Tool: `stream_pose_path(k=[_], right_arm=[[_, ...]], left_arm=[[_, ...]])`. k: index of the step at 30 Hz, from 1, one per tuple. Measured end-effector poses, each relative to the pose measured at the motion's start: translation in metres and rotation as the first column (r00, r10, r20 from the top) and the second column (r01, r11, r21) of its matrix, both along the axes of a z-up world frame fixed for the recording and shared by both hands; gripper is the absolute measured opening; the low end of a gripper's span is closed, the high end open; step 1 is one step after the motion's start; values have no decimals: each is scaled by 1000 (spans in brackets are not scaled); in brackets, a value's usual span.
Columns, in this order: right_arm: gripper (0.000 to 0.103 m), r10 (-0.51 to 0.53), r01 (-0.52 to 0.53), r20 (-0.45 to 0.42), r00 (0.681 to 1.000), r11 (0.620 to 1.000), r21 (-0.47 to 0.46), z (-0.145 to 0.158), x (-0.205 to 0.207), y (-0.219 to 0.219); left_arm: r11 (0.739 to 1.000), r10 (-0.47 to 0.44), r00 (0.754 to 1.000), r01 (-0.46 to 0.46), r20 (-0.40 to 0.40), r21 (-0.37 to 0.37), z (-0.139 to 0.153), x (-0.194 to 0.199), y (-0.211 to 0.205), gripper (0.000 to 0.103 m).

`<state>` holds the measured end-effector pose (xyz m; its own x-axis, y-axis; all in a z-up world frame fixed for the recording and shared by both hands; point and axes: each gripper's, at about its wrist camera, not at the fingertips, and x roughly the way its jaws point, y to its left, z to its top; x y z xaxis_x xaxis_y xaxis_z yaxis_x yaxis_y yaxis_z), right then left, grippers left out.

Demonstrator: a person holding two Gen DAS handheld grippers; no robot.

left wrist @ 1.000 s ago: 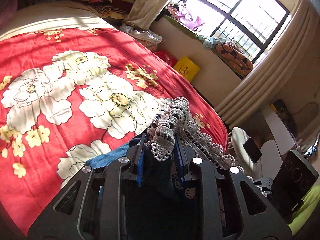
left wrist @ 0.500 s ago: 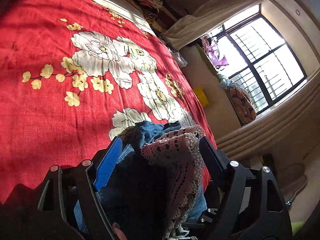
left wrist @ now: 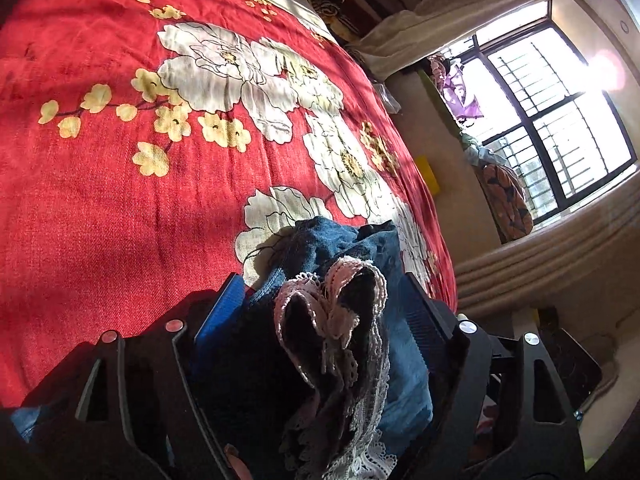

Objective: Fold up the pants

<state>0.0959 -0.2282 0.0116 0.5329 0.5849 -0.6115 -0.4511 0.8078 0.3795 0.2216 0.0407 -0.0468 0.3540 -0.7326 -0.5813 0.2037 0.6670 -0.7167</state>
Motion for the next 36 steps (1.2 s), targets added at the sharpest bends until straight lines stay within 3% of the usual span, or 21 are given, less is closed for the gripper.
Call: stream_pose_path(k=[1, 2, 3, 7, 11, 12, 13, 14, 15, 17, 20, 23, 26, 29, 31, 32, 36], right_arm=[[69, -26, 26, -19, 999, 1000, -2, -1, 16, -9], [69, -35, 35, -51, 998, 999, -5, -4, 32, -15], [69, -45, 44, -86, 995, 999, -10, -9, 48, -20], [70, -64, 59, -151, 986, 998, -38, -29, 99, -22], [70, -18, 29, -317, 948, 999, 28, -63, 137, -16], [65, -8, 21, -328, 945, 999, 37, -66, 141, -16], [38, -3, 21, -324, 946, 998, 52, -64, 142, -18], [20, 24, 12, -339, 940, 994, 105, -63, 143, -21], [12, 25, 23, -337, 941, 991, 135, -60, 142, -26], [10, 13, 23, -295, 956, 993, 119, -53, 139, -30], [10, -17, 41, -303, 953, 996, 73, -62, 139, -29], [10, -33, 46, -287, 957, 998, 39, -75, 141, -23], [13, -35, 56, -289, 957, 996, 68, -76, 139, -27], [29, -56, 81, -276, 960, 993, 81, -61, 130, -38], [56, -63, 86, -241, 968, 993, 86, -47, 118, -44], [59, -60, 84, -226, 972, 992, 96, -40, 111, -47], [61, -38, 52, -179, 983, 996, 76, -22, 80, -53]], left_arm=[[1000, -1, 1000, 1, 3, 12, 0, 0, -1, 48], [1000, -4, 1000, 4, 6, 15, 0, 0, -1, 34], [1000, -5, 1000, 5, 6, 17, 0, 0, -1, 30], [1000, 5, 1000, -5, 16, 12, 1, 0, 2, 27], [1000, 9, 998, -7, 60, -29, 10, -1, 8, 21], [999, 10, 997, -7, 72, -46, 14, 0, 8, 21], [998, 12, 996, -7, 84, -59, 17, 0, 9, 21], [998, 9, 996, -4, 92, -56, 19, 1, 8, 21], [999, 5, 996, -1, 93, -39, 20, 2, 5, 21], [1000, -4, 996, 5, 85, -2, 16, 6, 0, 19], [998, 18, 998, -21, 53, 67, 4, 13, -6, 19], [982, 38, 998, -45, 46, 182, -7, 17, -13, 19], [963, 32, 998, -47, 61, 267, -11, 17, -18, 19], [962, 39, 997, -57, 72, 267, -6, 13, -15, 22], [965, 65, 995, -82, 76, 248, 2, 6, -8, 38], [967, 73, 994, -91, 83, 238, 8, 2, -5, 44], [952, 110, 986, -142, 128, 270, 30, -26, -1, 51]])
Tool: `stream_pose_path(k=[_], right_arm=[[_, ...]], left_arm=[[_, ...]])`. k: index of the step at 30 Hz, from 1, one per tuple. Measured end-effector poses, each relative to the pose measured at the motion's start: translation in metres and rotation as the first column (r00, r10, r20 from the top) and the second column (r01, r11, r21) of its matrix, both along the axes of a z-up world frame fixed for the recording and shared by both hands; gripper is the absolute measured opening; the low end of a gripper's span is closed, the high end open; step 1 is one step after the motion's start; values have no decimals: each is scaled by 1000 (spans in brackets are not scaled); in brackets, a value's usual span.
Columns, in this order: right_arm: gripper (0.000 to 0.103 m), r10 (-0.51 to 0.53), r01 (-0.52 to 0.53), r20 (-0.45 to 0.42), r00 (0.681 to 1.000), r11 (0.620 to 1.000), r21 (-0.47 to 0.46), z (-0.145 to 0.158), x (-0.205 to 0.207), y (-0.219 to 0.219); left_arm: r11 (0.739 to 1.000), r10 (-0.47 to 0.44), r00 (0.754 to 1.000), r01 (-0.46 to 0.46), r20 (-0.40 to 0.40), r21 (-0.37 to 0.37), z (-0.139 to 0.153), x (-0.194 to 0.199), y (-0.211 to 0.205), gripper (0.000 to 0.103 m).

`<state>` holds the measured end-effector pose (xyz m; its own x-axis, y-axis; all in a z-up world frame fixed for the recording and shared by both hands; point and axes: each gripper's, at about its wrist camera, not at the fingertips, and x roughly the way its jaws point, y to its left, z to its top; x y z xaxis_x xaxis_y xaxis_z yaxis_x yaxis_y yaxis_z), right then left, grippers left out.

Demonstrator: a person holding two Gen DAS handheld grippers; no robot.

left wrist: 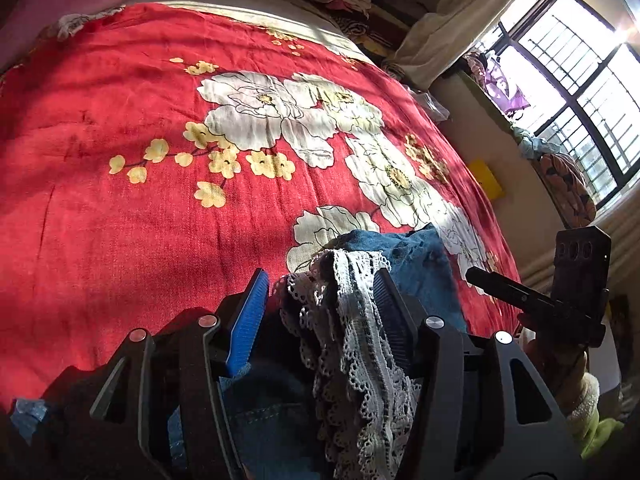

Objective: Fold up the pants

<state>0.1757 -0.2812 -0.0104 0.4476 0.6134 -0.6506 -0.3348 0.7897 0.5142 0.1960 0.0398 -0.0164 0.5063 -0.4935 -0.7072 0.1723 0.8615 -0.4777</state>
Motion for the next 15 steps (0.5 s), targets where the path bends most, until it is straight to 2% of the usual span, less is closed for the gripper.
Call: stream_pose_path(k=[3, 10, 15], right_arm=[[66, 20, -19, 34, 999, 999, -29, 9, -24, 3], [72, 55, -53, 50, 997, 998, -39, 14, -66, 5], [72, 71, -67, 42, 997, 995, -71, 7, -86, 7]], left_arm=[[999, 20, 999, -19, 26, -37, 13, -26, 3, 61], [995, 56, 998, -54, 23, -88, 22, -78, -4, 68], [998, 62, 998, -62, 28, -24, 20, -104, -18, 68]])
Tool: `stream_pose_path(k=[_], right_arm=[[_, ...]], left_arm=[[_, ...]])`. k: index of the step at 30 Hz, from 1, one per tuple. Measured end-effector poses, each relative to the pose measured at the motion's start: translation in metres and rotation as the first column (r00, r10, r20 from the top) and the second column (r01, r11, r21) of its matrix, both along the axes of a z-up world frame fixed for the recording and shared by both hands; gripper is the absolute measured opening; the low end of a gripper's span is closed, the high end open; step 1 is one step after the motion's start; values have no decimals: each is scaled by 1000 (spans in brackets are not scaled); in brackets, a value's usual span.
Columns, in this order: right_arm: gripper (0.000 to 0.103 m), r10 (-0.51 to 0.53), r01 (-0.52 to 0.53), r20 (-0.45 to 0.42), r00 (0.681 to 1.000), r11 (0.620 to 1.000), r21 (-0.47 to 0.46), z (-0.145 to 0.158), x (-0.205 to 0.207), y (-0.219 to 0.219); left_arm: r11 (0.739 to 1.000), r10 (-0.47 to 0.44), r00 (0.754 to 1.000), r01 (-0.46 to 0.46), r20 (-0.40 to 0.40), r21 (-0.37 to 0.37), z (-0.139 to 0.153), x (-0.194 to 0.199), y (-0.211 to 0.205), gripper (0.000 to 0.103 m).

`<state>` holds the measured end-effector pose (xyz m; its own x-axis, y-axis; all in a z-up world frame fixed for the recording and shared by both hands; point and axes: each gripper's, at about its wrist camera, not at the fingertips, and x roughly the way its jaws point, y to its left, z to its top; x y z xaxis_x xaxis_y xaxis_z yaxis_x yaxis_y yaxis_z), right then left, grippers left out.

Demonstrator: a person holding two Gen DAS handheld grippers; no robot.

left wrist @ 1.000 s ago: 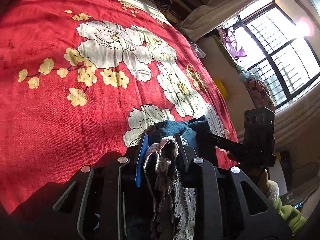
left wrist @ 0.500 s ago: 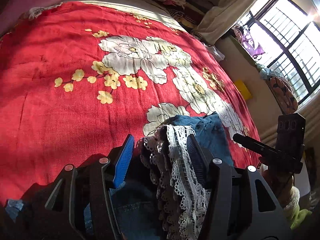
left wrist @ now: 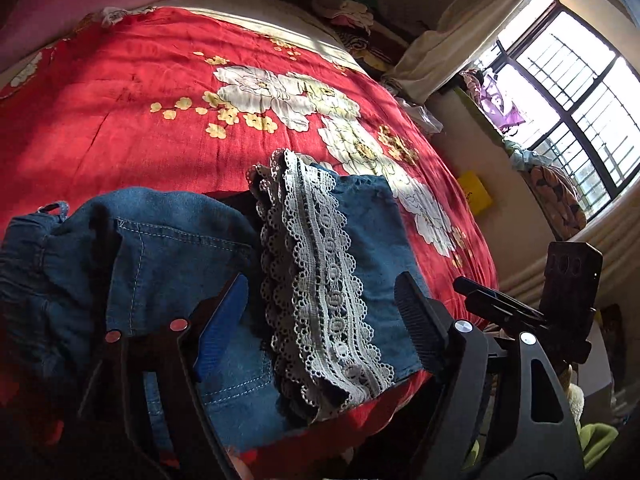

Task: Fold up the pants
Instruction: 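Lower the folded leg flat and open both tools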

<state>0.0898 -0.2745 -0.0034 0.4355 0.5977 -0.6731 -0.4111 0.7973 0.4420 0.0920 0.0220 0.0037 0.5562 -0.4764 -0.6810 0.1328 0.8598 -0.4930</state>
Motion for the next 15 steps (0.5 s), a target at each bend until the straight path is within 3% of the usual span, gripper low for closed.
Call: stream_pose_path(k=[8, 15], right_arm=[[73, 6, -7, -64, 998, 1000, -20, -20, -14, 2], [73, 19, -15, -156, 988, 1000, 26, -41, -19, 3]], left_arm=[[992, -7, 999, 2, 41, 125, -1, -21, -24, 68], [988, -15, 999, 9, 38, 157, -8, -31, -31, 68]])
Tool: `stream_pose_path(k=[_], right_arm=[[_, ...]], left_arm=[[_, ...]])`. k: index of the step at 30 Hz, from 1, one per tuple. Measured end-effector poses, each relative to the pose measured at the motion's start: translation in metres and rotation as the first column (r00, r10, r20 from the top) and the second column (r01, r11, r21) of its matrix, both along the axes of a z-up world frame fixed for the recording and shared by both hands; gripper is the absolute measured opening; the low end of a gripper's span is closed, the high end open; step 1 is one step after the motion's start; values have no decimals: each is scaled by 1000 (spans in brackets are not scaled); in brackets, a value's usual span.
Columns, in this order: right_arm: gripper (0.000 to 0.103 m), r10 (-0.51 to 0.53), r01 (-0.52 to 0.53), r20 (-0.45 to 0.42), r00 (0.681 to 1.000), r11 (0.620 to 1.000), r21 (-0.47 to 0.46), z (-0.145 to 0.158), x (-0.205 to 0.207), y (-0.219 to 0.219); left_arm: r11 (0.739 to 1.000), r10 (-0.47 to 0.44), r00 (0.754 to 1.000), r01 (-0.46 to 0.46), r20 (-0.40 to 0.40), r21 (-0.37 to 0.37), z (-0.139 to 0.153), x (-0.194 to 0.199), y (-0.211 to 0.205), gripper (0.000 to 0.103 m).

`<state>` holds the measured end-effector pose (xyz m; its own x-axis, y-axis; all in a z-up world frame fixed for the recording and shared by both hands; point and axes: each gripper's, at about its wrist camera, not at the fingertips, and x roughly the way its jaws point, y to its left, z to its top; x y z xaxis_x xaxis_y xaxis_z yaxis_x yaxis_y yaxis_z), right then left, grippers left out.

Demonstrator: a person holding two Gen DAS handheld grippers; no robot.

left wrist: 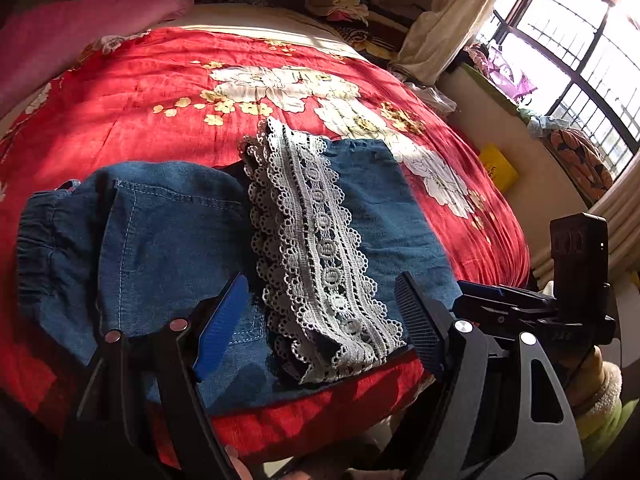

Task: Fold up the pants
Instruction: 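Lower the folded leg flat and open both tools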

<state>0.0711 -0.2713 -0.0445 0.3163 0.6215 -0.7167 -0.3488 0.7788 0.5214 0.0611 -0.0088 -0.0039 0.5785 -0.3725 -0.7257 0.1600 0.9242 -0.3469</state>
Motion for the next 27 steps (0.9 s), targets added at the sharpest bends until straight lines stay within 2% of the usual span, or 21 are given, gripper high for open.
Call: stream_pose_path(k=[2, 4, 5, 7, 10, 12, 14, 17, 19, 21, 24, 27], right_arm=[[68, 15, -14, -26, 1000, 999, 34, -6, 1, 2], [26, 15, -14, -22, 1000, 1000, 27, -9, 0, 4], [20, 17, -16, -11, 1000, 1000, 24, -8, -1, 4], [16, 14, -14, 14, 1000, 999, 38, -4, -5, 0], [16, -4, 4, 17, 1000, 1000, 14, -6, -6, -10], [16, -14, 15, -16, 1000, 1000, 11, -15, -4, -16], [17, -22, 23, -40, 999, 999, 24, -22, -4, -17], [23, -8, 8, -35, 999, 1000, 4, -21, -5, -11], [40, 6, -6, -32, 999, 1000, 6, -17, -5, -10], [50, -15, 15, 4, 1000, 1000, -15, -8, -9, -11], [51, -57, 61, 93, 994, 997, -43, 10, -13, -20], [52, -46, 55, 156, 987, 997, -52, 24, -16, -17]], left_arm=[[1000, -3, 1000, 3, 8, 9, 1, -4, -4, 68], [1000, -9, 1000, 8, 17, 14, 2, -6, -8, 68], [1000, -11, 1000, 11, 23, 19, 4, -8, -9, 68], [1000, -9, 999, 8, 42, 26, 7, -11, -11, 68], [1000, -7, 998, 6, 64, 21, 11, -15, -12, 67], [999, -25, 998, 23, 65, 30, 10, -16, -17, 62], [998, -36, 998, 34, 59, 44, 4, -15, -24, 61], [998, -54, 997, 52, 49, 42, -3, -15, -31, 61], [995, -70, 995, 65, 68, 79, -4, -17, -38, 61], [991, -83, 994, 75, 67, 109, -8, -16, -42, 61], [987, -89, 996, 87, 9, 138, -24, -12, -42, 54], [982, -79, 996, 86, -48, 168, -42, -9, -40, 54]])
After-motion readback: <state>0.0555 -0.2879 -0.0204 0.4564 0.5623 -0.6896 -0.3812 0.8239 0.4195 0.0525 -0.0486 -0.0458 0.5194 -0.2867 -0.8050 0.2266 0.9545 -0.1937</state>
